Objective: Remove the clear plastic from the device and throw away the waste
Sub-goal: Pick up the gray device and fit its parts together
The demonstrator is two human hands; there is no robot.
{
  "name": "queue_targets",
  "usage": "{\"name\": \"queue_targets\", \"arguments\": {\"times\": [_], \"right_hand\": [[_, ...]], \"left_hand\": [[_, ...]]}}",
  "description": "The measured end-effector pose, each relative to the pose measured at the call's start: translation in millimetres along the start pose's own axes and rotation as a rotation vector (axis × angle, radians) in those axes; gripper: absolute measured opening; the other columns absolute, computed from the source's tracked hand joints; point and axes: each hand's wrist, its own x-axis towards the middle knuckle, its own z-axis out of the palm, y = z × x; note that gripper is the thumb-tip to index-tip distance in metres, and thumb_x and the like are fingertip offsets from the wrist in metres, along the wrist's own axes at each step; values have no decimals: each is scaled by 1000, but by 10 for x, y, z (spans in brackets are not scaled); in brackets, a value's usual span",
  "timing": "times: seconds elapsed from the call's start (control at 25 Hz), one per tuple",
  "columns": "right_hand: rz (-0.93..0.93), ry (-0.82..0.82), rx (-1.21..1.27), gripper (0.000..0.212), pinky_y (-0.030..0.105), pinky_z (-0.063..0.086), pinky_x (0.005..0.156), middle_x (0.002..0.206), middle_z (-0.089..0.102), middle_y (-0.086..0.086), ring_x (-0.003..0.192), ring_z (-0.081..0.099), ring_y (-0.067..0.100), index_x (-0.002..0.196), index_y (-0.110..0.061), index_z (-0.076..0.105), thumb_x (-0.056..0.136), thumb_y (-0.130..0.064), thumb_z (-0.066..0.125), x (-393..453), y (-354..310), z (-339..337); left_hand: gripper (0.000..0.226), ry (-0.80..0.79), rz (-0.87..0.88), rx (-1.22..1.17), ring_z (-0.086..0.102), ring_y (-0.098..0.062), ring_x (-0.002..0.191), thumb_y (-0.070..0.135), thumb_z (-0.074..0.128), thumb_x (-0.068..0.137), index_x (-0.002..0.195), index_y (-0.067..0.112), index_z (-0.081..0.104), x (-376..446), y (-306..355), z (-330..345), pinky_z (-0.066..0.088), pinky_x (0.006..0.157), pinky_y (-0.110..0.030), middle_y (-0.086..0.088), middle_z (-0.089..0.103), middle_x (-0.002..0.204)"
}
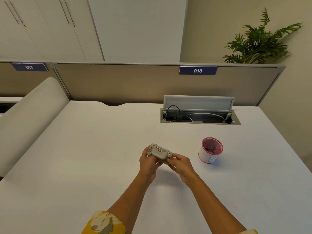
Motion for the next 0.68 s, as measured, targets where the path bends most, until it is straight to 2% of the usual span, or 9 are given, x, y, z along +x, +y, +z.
{"name": "queue_targets", "arguments": {"times": [0.08,0.16,0.32,0.48,0.68], "right_hand": [[-48,-38,-16,32,18,57,67,93,77,-1,85,73,11,102,-15,74,84,8,62,-1,-45,-40],[-74,-31,-63,32,22,59,73,95,77,3,88,73,13,101,-14,74,80,8,65,16,-72,-53],[-90,79,-153,35,34,59,86,94,76,-1,93,71,18,94,-25,74,75,4,70,38,-35,-9],[-101,159,-158,38,31,59,83,84,76,-9,88,71,13,82,-34,72,73,2,73,52,9,60],[-70,181,-163,34,33,59,84,91,76,-4,90,70,14,92,-28,75,74,1,74,66,36,87]], "left_hand": [[54,-18,-10,0,67,-47,109,-16,67,78,124,13,63,-7,4,-28,62,72,-43,-26,68,121],[53,-19,-2,7,67,-48,108,-15,69,78,123,13,64,-15,8,-38,61,70,-41,-25,69,119],[48,-15,28,45,71,-41,98,-15,65,81,119,13,65,-4,5,-22,61,66,-41,-23,70,114],[51,14,37,56,74,-31,84,-20,62,80,118,14,66,19,18,-25,60,60,-37,-19,72,107],[53,43,37,94,75,-28,81,-22,57,81,107,22,70,51,20,-26,61,57,-36,-12,74,100]]}}
